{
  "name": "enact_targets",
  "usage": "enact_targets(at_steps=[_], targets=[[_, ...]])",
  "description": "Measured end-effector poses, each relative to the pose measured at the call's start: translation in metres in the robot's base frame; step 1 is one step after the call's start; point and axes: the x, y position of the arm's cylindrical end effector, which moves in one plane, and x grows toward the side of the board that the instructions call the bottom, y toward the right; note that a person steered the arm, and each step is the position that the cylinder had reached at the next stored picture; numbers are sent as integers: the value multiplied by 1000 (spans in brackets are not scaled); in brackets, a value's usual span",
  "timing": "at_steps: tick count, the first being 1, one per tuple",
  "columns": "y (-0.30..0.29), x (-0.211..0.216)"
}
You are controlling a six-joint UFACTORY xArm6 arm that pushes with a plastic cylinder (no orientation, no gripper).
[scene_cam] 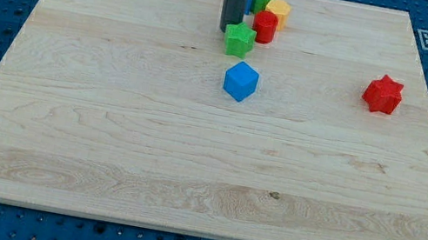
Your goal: Move the red circle towards the bottom right
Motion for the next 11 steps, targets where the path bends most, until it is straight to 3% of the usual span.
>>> enact_targets(at_steps=[3, 5, 8, 10, 11], targets=[[-3, -24], [45, -24], [78, 32], [88, 20], [121, 20]])
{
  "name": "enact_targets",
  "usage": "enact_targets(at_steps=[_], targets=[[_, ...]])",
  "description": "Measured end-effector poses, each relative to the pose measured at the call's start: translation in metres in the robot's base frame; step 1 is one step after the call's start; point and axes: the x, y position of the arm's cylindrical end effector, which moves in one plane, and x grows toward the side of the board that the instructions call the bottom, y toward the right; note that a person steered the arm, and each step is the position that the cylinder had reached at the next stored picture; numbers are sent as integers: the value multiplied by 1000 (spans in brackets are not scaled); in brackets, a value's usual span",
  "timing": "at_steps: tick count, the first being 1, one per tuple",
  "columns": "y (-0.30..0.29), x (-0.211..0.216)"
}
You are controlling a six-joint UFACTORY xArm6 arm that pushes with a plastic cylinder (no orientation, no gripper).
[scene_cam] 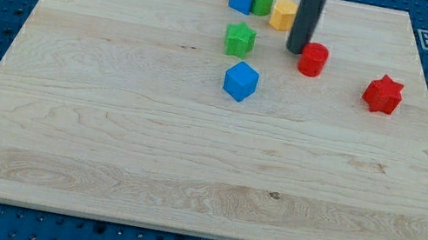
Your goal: Move the red circle towards the bottom right
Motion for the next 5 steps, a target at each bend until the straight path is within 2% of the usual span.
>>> enact_targets(at_steps=[1, 2, 5], targets=[[34, 3], [38, 15], [38, 87]])
